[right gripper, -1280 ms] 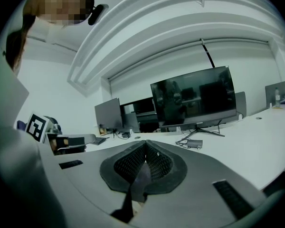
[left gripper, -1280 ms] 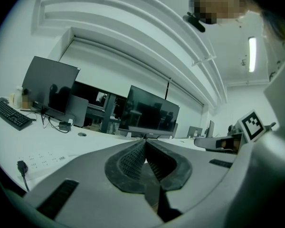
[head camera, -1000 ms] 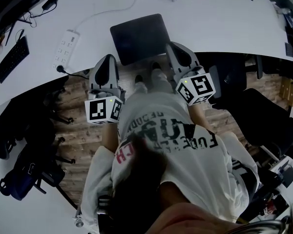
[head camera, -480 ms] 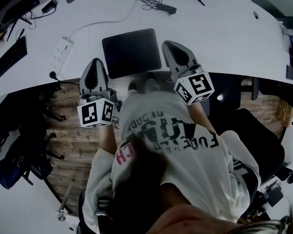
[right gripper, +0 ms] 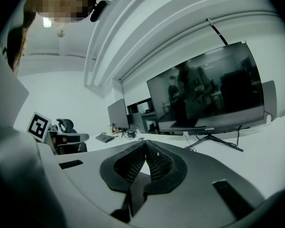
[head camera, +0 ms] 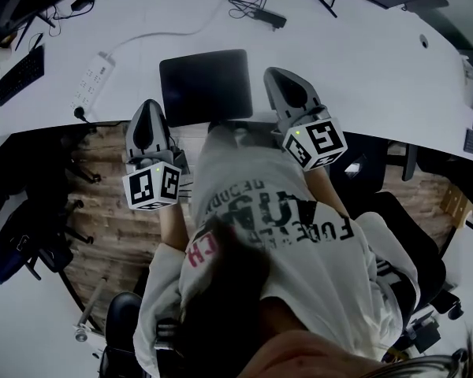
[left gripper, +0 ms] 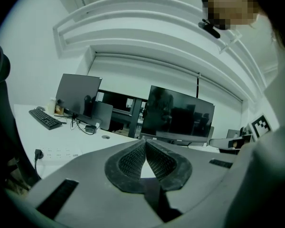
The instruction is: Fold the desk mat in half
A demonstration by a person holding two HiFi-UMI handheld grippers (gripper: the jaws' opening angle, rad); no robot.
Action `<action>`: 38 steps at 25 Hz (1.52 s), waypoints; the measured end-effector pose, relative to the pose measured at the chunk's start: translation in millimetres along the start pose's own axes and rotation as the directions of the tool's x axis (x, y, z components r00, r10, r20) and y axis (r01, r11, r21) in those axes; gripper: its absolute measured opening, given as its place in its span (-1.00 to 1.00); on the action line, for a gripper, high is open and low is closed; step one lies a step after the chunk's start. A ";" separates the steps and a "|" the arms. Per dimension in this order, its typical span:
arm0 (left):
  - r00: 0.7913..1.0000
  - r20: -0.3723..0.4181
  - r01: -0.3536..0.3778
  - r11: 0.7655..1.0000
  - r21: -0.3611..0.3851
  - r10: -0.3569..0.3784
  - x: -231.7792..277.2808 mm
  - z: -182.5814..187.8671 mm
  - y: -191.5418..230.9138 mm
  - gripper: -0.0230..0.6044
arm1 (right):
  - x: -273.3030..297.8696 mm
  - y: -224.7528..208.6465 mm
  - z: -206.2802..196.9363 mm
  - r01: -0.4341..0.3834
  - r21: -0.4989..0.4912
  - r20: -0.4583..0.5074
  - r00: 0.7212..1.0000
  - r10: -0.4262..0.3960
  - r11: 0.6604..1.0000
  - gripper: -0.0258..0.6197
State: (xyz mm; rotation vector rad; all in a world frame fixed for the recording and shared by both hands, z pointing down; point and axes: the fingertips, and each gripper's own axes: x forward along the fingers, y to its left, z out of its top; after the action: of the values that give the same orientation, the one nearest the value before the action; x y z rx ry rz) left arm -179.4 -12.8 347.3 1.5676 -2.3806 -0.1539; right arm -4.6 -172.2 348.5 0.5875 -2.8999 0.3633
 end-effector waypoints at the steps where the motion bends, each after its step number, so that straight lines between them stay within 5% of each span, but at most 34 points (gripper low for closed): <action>1: 1.000 -0.002 -0.003 1.000 0.000 0.003 0.3 0.0 1.8 -0.91 | 1.3 -0.8 0.9 -0.001 0.000 0.003 1.000 0.001 1.000 -0.92; 16: 0.997 -0.057 0.039 0.998 -0.054 -0.042 19.9 1.2 38.2 -0.92 | 21.5 1.5 18.1 0.050 -0.001 0.021 0.999 -0.050 0.999 -0.92; 38: 0.975 -0.216 0.029 0.991 -0.134 -0.058 0.8 -44.0 64.1 -0.92 | 17.7 19.4 -5.9 0.095 0.018 -0.046 0.994 -0.095 0.995 -0.92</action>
State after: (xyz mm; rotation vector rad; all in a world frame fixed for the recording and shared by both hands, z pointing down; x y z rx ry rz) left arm -223.3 15.3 405.0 1.4940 -2.1244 -0.1349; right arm -27.8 -159.7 353.8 0.7082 -2.8165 0.3874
